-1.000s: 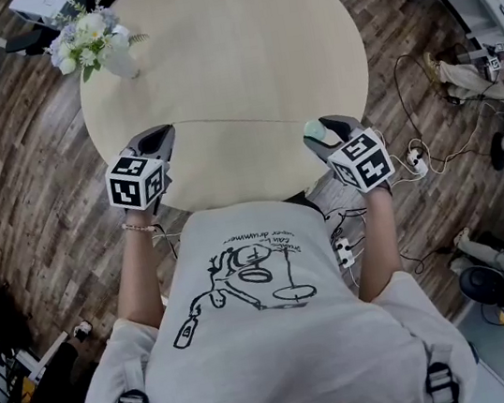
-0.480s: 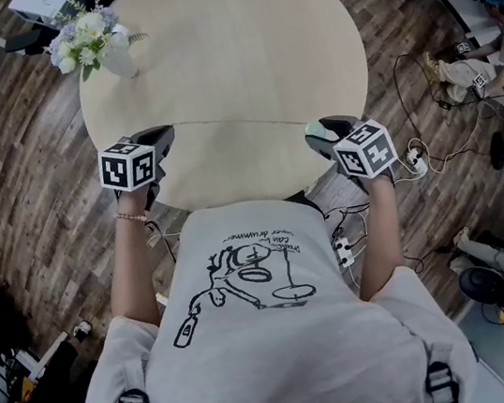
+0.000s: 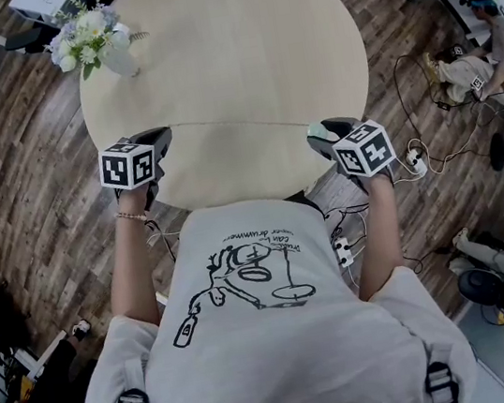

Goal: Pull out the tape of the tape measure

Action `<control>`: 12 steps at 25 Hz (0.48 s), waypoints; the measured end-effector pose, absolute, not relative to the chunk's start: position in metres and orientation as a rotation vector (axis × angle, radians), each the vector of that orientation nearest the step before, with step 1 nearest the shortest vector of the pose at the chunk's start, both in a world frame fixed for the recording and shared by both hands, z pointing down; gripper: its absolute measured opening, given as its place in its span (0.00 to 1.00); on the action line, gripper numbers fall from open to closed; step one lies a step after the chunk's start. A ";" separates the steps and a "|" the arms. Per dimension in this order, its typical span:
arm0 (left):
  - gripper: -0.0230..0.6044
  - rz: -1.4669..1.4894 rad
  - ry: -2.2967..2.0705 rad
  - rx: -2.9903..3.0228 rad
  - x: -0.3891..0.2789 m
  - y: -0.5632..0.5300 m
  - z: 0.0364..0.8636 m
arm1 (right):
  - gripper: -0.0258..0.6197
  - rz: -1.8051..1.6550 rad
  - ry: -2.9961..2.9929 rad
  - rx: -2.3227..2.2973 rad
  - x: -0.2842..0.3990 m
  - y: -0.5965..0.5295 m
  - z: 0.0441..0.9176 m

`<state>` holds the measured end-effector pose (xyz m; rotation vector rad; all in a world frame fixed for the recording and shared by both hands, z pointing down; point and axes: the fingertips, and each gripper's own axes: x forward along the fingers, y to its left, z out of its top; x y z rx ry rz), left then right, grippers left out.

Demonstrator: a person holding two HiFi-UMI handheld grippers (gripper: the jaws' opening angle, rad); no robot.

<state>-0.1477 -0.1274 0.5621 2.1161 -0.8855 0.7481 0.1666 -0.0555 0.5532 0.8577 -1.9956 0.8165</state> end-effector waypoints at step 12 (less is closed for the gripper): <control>0.07 0.762 -0.921 2.090 -0.163 -0.129 0.564 | 0.38 0.828 -1.966 0.870 0.179 -0.051 0.557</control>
